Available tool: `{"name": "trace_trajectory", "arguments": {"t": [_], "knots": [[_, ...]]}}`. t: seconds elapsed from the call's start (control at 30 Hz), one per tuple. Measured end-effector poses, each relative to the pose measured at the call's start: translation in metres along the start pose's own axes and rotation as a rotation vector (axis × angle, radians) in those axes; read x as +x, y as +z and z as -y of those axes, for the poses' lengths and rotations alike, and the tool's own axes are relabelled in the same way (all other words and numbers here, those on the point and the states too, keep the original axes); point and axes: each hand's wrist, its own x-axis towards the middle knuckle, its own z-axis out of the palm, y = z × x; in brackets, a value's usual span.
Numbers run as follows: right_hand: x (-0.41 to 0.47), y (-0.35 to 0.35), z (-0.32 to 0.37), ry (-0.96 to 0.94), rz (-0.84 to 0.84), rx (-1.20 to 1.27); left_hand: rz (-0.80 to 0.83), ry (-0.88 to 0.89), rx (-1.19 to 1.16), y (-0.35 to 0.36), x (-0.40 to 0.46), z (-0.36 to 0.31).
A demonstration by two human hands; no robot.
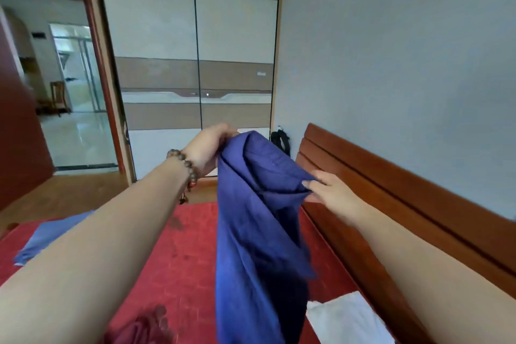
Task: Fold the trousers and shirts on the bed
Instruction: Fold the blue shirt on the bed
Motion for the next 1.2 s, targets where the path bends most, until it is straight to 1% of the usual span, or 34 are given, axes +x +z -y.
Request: {"name": "trace_trajectory", "arguments": {"t": [0.07, 0.13, 0.2, 0.23, 0.3, 0.4, 0.43, 0.47, 0.5, 0.57, 0.67, 0.77, 0.83, 0.9, 1.0, 1.07, 1.2], "knots": [[0.006, -0.012, 0.026, 0.019, -0.055, 0.135, 0.105, 0.05, 0.036, 0.0, 0.0, -0.018], [0.009, -0.02, 0.053, 0.009, -0.095, 0.226, 0.195, 0.123, 0.141, 0.0, -0.002, -0.033], [0.01, -0.027, 0.073, -0.019, -0.122, 0.289, 0.247, 0.19, 0.235, -0.001, -0.004, -0.044], [0.009, -0.031, 0.08, -0.031, -0.1, 0.295, 0.247, 0.227, 0.273, -0.003, -0.005, -0.049], [0.007, -0.039, 0.091, -0.036, 0.03, 0.272, 0.198, 0.296, 0.338, -0.007, -0.007, -0.058], [0.003, -0.052, 0.102, 0.004, 0.3, 0.259, 0.102, 0.369, 0.38, -0.015, -0.012, -0.065], [0.003, -0.054, 0.106, 0.013, 0.341, 0.233, 0.081, 0.374, 0.386, -0.019, -0.013, -0.065], [0.003, -0.054, 0.11, 0.007, 0.344, 0.206, 0.067, 0.373, 0.395, -0.023, -0.015, -0.066], [0.005, -0.053, 0.112, -0.014, 0.312, 0.188, 0.052, 0.37, 0.407, -0.029, -0.016, -0.067], [0.01, -0.047, 0.117, -0.078, 0.214, 0.214, 0.037, 0.369, 0.457, -0.038, -0.02, -0.068], [0.018, -0.031, 0.121, -0.154, 0.075, 0.262, 0.012, 0.375, 0.609, -0.049, -0.027, -0.072], [0.024, -0.016, 0.123, -0.225, -0.077, 0.19, -0.103, 0.375, 0.829, -0.061, -0.031, -0.072], [0.028, -0.007, 0.124, -0.271, -0.128, 0.106, -0.214, 0.364, 0.896, -0.069, -0.031, -0.071], [0.03, 0.001, 0.128, -0.302, -0.138, 0.007, -0.317, 0.324, 0.874, -0.075, -0.029, -0.07], [0.032, 0.005, 0.138, -0.322, -0.107, -0.115, -0.388, 0.239, 0.743, -0.084, -0.028, -0.068], [0.032, 0.003, 0.144, -0.31, -0.073, -0.151, -0.39, 0.206, 0.67, -0.09, -0.03, -0.067], [0.029, -0.005, 0.146, -0.257, 0.068, -0.062, -0.345, 0.167, 0.666, -0.1, -0.037, -0.064]]}}
